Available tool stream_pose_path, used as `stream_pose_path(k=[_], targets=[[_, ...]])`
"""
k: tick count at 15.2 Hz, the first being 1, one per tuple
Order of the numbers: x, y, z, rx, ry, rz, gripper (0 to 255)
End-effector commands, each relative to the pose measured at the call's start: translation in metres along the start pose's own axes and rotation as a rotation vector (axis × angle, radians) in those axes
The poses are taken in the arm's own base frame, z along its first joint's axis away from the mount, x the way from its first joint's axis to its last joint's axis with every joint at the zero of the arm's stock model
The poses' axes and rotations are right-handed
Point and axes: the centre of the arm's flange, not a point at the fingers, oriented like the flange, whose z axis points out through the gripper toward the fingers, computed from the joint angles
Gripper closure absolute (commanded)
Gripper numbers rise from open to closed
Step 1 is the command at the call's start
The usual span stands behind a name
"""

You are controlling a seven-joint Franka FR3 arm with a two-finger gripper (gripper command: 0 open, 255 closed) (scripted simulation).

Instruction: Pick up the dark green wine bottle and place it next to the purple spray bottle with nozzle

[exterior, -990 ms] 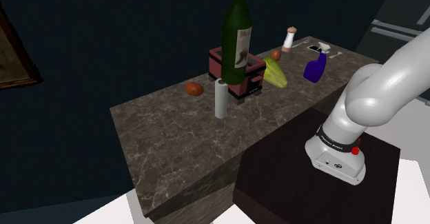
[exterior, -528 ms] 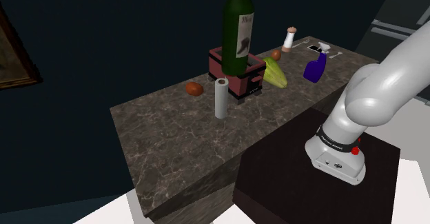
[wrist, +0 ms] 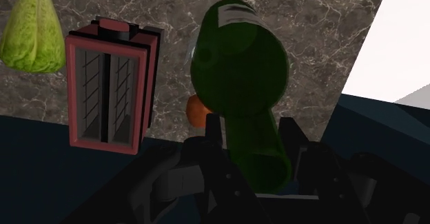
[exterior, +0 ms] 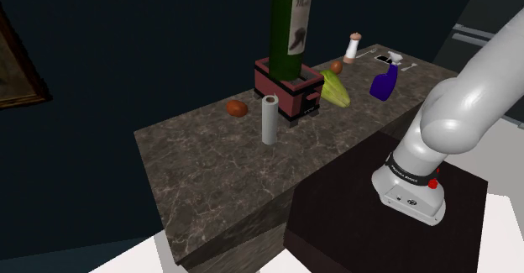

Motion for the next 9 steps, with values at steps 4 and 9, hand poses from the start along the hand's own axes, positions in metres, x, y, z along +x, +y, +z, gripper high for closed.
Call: stream_pose_path(k=[4, 9], targets=[[0.003, 0.001, -0.026, 0.0, 0.0, 0.0, 255], [-0.004, 0.053, -0.032, 0.0, 0.0, 0.0, 255]])
